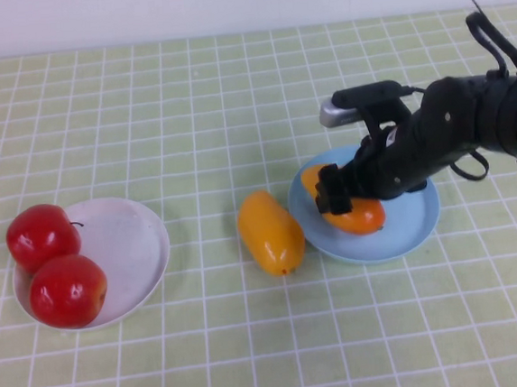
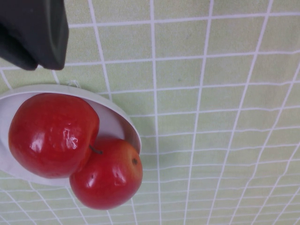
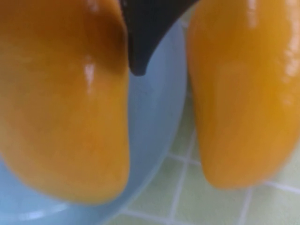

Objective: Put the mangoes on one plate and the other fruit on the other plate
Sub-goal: Put another type of fruit in the right plate

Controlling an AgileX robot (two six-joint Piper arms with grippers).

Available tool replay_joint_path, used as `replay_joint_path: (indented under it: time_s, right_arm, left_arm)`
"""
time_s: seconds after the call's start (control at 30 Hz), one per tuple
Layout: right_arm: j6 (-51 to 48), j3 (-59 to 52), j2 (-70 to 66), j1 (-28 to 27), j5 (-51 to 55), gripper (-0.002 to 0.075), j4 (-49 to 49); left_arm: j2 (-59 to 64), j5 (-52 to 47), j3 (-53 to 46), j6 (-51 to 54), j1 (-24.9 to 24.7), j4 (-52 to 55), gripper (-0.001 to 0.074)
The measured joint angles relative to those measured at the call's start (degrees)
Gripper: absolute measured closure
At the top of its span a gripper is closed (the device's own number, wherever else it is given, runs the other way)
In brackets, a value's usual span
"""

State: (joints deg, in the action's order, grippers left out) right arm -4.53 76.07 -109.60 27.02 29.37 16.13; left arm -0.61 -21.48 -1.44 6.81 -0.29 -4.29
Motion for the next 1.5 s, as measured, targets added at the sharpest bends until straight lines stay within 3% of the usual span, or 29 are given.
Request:
replay_joint_path:
  time_s: [0.47,0.73,0.93,1.5]
  right_arm:
    - [0.00,6.78,4.67,0.86,9.77,0.0049,-6.52]
    - [-0.11,7.24,5.12,8.69,8.77,0.0049,-4.51]
    - [-0.11,9.28,1.37,11.36,7.23,0.0049,-4.16]
    - [-0.11,14.30,-8.40,12.09,10.11,0.0052,-4.83]
  left_arm:
    - [0.00,0.00,0.00,0.00,0.00,0.00,0.0733]
    - [0.00,0.00,0.00,0.00,0.00,0.00,0.0733]
    - [0.00,0.00,0.00,0.00,0.00,0.00,0.0733]
    - [0.00,0.00,0.00,0.00,0.00,0.00,0.0733]
